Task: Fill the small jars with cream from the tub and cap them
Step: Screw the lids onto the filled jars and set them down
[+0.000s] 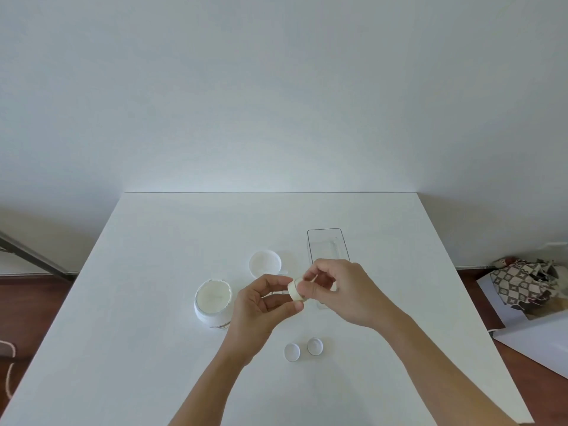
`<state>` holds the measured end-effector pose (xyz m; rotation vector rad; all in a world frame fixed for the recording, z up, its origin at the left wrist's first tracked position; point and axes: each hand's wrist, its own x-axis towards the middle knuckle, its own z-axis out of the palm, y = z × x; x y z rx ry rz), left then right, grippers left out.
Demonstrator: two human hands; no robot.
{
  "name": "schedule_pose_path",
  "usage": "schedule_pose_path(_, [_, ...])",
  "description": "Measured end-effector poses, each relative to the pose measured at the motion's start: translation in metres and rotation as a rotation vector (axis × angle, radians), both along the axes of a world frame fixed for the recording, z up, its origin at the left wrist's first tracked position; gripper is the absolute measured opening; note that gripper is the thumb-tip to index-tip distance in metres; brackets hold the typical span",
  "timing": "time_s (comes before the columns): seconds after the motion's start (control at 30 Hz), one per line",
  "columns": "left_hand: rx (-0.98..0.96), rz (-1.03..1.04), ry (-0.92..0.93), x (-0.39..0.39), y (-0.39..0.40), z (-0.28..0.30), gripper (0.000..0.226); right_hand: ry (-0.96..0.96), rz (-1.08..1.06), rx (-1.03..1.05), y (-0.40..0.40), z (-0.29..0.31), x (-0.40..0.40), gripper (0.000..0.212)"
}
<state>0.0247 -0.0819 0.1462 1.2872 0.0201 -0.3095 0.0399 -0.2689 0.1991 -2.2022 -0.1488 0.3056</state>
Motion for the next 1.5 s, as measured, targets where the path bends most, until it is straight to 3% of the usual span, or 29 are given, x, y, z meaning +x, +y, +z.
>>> schedule_pose_path(0.1, [0.019,0.003,0.005,-0.001,-0.004,0.0,0.031,-0.025,-0.061,-0.082,0.002,-0.005,0.0,0.053])
schedule_pose_path(0.23, [0.022,-0.008,-0.007,-0.002,-0.006,0.0,0.03,-0.001,0.019,0.016,-0.011,-0.002,-0.002,0.02])
schedule_pose_path(0.33, [0.025,-0.015,-0.013,-0.003,-0.008,-0.002,0.03,0.003,0.032,0.027,-0.013,-0.004,-0.004,0.016])
schedule_pose_path(0.47, [0.036,-0.009,-0.002,-0.007,-0.009,-0.007,0.03,0.017,-0.046,-0.024,-0.008,-0.012,-0.004,0.028])
schedule_pose_path(0.7, [0.067,-0.007,0.026,-0.012,-0.007,-0.02,0.03,0.061,0.006,-0.006,-0.006,-0.021,-0.012,0.014])
schedule_pose_path(1.13, [0.191,-0.019,0.092,-0.02,0.01,-0.068,0.031,0.305,-0.058,-0.082,0.026,-0.063,-0.011,0.022])
schedule_pose_path(1.3, [0.485,-0.042,-0.01,-0.018,0.018,-0.093,0.064,0.39,-0.182,-0.057,0.026,-0.09,-0.016,0.018])
schedule_pose_path(1.5, [0.869,-0.159,-0.026,-0.008,0.018,-0.126,0.073,0.327,-0.418,-0.298,0.0,-0.133,-0.029,0.016])
